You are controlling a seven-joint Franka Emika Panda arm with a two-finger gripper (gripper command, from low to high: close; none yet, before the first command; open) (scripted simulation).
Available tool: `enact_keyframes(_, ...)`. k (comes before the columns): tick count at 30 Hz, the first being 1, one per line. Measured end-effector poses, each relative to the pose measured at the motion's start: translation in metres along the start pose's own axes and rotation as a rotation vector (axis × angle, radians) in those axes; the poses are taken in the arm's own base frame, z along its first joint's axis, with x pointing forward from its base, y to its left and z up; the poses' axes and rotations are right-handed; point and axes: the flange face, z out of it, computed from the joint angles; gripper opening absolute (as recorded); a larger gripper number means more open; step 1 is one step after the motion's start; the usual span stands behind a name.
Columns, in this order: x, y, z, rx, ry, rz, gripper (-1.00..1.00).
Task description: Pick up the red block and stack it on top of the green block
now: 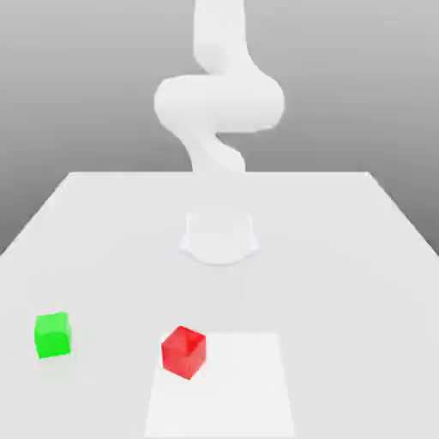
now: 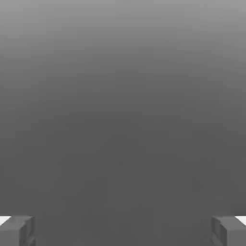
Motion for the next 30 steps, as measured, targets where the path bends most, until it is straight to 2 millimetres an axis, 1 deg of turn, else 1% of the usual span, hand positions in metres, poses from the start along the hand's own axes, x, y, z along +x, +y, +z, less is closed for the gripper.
enact_keyframes(3, 0.000, 0.022, 0.058, -0.013, -0.096, -0.080, 0.00)
enact_keyframes(7, -0.013, 0.050, 0.130, -0.035, -0.214, -0.189, 0.00)
enact_keyframes(12, -0.047, 0.088, 0.210, -0.068, -0.352, -0.337, 0.00)
enact_keyframes(16, -0.083, 0.121, 0.262, -0.099, -0.454, -0.463, 0.00)
enact_keyframes(19, -0.111, 0.148, 0.292, -0.124, -0.524, -0.562, 0.00)
enact_keyframes(23, -0.146, 0.186, 0.320, -0.161, -0.611, -0.699, 0.00)
enact_keyframes(25, -0.162, 0.205, 0.329, -0.180, -0.650, -0.769, 0.00)
enact_keyframes(28, -0.182, 0.236, 0.337, -0.213, -0.703, -0.871, 0.00)
enact_keyframes(30, -0.188, 0.248, 0.340, -0.227, -0.721, -0.914, 0.00)
